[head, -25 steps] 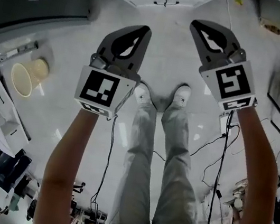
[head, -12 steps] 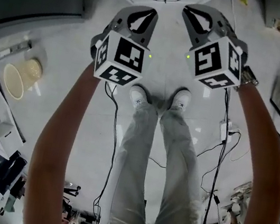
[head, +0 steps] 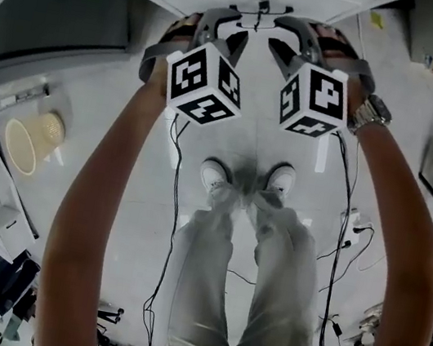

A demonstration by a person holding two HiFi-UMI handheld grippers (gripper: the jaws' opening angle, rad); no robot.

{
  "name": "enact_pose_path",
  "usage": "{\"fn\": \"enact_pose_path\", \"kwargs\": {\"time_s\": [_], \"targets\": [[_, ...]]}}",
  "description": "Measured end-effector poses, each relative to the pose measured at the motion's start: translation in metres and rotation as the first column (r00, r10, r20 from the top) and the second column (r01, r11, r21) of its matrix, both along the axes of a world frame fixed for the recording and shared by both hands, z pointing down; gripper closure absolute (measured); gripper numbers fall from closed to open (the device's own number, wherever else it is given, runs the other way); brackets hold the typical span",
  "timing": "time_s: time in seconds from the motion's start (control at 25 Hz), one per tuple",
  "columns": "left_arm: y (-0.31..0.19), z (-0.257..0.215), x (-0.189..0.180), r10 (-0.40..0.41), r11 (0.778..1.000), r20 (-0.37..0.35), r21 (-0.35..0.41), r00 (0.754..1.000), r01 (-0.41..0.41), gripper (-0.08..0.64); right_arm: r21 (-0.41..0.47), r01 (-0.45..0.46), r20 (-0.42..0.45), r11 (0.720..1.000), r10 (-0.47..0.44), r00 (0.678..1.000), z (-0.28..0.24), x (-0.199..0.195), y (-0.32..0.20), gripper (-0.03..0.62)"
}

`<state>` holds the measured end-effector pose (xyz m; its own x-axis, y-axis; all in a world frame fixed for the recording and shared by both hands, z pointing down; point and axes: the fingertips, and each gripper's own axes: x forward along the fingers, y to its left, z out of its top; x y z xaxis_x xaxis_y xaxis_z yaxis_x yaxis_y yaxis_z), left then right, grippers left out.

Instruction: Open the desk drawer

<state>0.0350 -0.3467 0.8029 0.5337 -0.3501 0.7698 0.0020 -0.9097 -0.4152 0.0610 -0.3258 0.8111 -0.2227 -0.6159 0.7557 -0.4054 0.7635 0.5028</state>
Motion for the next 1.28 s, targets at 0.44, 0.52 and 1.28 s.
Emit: {"fn": "enact_pose_path", "kwargs": {"time_s": [0.44, 0.52, 1.28], "targets": [[-0.015, 0.021, 0.018, 0.097, 0.989, 0.104, 0.101, 0.990, -0.107, 0.431, 0.007, 0.066, -0.103, 0.998, -0.064, 0.993, 0.020, 0.008, -0.025, 0.446], [-0.015, 0.023, 0.018, 0.109, 0.985, 0.115, 0.119, 0.987, -0.122, 0.431, -0.006, 0.064, -0.109, 0.998, -0.064, 0.992, 0.025, 0.009, -0.026, 0.446], [-0.022, 0.028, 0.022, 0.081, 0.977, 0.155, 0.185, 0.985, -0.109, 0.531, 0.005, 0.006, -0.131, 1.000, -0.005, 0.991, 0.023, 0.010, -0.039, 0.543]]}}
